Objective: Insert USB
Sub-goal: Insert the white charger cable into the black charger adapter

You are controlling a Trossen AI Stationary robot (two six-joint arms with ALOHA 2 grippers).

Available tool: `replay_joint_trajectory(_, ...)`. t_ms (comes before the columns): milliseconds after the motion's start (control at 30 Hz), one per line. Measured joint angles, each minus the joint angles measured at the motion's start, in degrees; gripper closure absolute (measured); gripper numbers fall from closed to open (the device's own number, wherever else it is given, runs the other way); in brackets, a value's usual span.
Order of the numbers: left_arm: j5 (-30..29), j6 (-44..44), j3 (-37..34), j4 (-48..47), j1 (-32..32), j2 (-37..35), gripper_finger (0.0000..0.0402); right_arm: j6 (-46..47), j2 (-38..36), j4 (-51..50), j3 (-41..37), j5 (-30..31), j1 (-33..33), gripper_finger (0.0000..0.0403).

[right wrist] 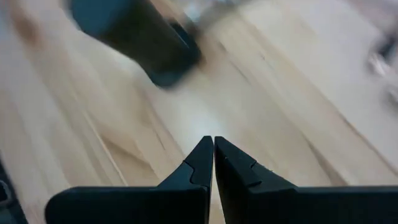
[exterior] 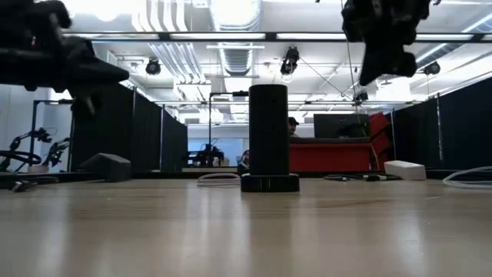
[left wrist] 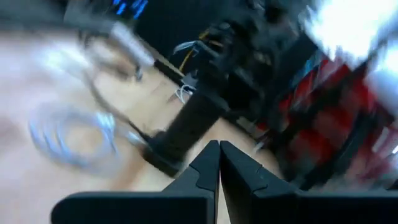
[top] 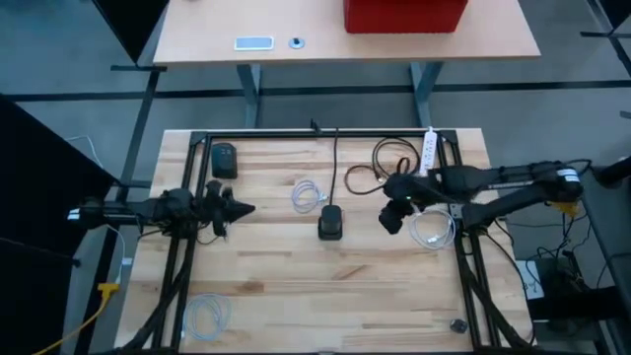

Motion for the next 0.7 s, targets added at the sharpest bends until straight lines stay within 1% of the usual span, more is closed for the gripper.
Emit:
replay_joint_trajectory(67, 0.09, -7.26, 0.02, 1.45, -0.09, 0.58, 0.0402, 1.89, 2.41, -7.18, 3.33, -0.01, 0.12, 0.0403)
replay_joint_trajectory(100, 0.09, -9.38, 0.02, 1.33, -0.09, 0.80, 0.0402, 2.05, 3.30, -10.08, 4.29, -0.13, 0.12, 0.0403)
replay_joint_trajectory(133, 0.07, -10.42, 0.02, 0.94, -0.09, 1.05, 0.0402, 2.09, 4.21, -12.31, 4.85, -0.77, 0.10, 0.0403)
replay_joint_trajectory(200, 0.15, -10.34, 0.02, 0.54, -0.09, 1.91, 0.0402, 2.35, 5.52, -15.44, 4.69, -4.02, -0.43, 0.0398)
replay_joint_trajectory(267, 0.09, -8.04, 0.02, -0.71, -0.09, 2.56, 0.0402, 4.50, 6.62, -16.85, 2.71, -8.10, -1.02, 0.0380)
replay_joint_trajectory(333, 0.07, -7.94, 0.02, -0.71, -0.09, 3.45, 0.0402, 6.92, 7.38, -16.39, -0.09, -10.67, -1.04, 0.0350)
replay_joint_trajectory(367, -0.01, -8.05, 0.35, -0.78, -0.09, 3.79, 0.0401, 7.07, 7.47, -15.77, -1.06, -10.61, -1.03, 0.0342)
replay_joint_trajectory(700, -3.81, 8.83, 16.85, -9.71, -0.05, 9.68, 0.0354, 8.42, 8.32, -9.47, -10.67, -9.96, -0.96, 0.0264)
